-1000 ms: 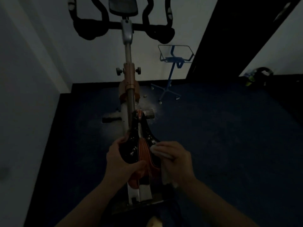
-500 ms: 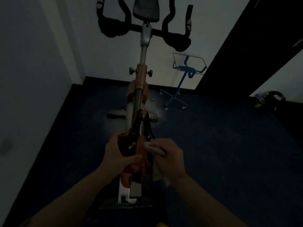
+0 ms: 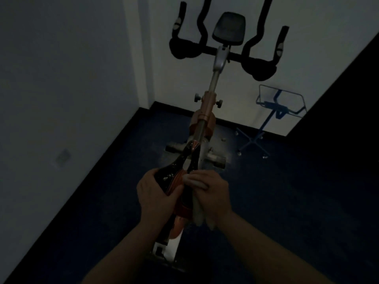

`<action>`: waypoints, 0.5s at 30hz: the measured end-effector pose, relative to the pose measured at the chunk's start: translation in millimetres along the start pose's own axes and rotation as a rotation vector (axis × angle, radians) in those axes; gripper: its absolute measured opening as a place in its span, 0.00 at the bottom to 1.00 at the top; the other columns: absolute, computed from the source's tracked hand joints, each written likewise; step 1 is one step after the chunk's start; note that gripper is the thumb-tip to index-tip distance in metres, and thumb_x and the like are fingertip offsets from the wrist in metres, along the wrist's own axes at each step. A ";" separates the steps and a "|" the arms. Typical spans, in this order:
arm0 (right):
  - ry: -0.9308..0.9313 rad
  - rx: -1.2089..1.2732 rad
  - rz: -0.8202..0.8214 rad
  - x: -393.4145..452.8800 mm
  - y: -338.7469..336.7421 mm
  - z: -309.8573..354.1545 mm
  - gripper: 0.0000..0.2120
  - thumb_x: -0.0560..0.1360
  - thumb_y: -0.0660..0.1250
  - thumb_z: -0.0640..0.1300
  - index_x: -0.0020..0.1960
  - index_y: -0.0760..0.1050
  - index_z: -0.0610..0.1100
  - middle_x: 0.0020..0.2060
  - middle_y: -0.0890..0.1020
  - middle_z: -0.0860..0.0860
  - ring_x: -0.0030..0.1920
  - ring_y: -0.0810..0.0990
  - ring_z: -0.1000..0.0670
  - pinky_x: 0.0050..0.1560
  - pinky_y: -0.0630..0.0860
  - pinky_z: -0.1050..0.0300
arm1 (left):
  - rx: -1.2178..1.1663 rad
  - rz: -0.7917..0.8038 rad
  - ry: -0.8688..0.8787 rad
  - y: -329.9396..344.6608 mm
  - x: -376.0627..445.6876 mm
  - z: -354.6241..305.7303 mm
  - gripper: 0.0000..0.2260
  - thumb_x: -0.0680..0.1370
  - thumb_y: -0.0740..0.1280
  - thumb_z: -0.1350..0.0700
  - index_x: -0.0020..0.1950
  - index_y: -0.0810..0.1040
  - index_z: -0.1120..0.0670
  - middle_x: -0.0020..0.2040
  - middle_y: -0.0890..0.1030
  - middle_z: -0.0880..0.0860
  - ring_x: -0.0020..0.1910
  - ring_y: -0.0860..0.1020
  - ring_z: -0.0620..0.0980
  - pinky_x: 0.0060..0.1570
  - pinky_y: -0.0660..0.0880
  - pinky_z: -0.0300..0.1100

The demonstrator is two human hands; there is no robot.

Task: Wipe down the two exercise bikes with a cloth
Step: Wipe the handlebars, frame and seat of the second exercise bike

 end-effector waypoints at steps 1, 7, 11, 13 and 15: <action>0.052 0.012 0.000 7.6 0.0 -5.1 0.10 0.70 0.70 0.49 0.45 0.85 0.44 0.45 0.84 0.53 0.49 0.77 0.68 0.53 0.72 0.73 | 0.000 0.001 -0.003 0.1 0.2 1.8 0.42 0.59 0.65 0.33 0.65 0.68 0.57 0.61 0.72 0.56 0.63 0.68 0.55 0.63 0.62 0.47; 0.523 0.067 -0.316 -7.5 5.8 -17.5 0.05 0.72 0.73 0.45 0.46 0.84 0.44 0.45 0.83 0.50 0.45 0.80 0.56 0.52 0.77 0.61 | 0.030 -0.011 -0.043 -4.9 7.2 8.3 0.45 0.53 0.68 0.29 0.63 0.70 0.55 0.60 0.73 0.54 0.61 0.71 0.54 0.63 0.69 0.54; 0.149 0.027 -0.143 -10.5 1.4 -8.7 0.05 0.70 0.74 0.41 0.45 0.84 0.43 0.46 0.81 0.53 0.47 0.80 0.60 0.50 0.75 0.72 | 0.038 0.073 -0.050 -8.0 21.1 17.8 0.45 0.50 0.71 0.30 0.61 0.71 0.50 0.58 0.70 0.50 0.58 0.69 0.49 0.60 0.70 0.48; -0.008 -0.036 0.055 8.8 -0.9 -14.0 0.09 0.71 0.71 0.47 0.46 0.84 0.42 0.46 0.81 0.52 0.48 0.80 0.58 0.50 0.76 0.69 | 0.062 0.134 -0.032 -9.8 28.5 17.1 0.44 0.49 0.69 0.29 0.60 0.70 0.48 0.56 0.68 0.47 0.57 0.67 0.46 0.58 0.68 0.45; -0.045 -0.158 0.140 34.0 0.3 -23.0 0.10 0.71 0.70 0.48 0.46 0.85 0.43 0.46 0.82 0.51 0.48 0.79 0.57 0.51 0.76 0.67 | 0.068 0.160 -0.005 -10.4 34.2 16.2 0.43 0.48 0.69 0.28 0.58 0.71 0.47 0.54 0.69 0.45 0.57 0.67 0.46 0.58 0.69 0.45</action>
Point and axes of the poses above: each hand's wrist, its own x-axis towards the middle knuckle, its own y-axis out of the palm, z = x × y, the point moved 2 cm from there along x, towards the middle knuckle
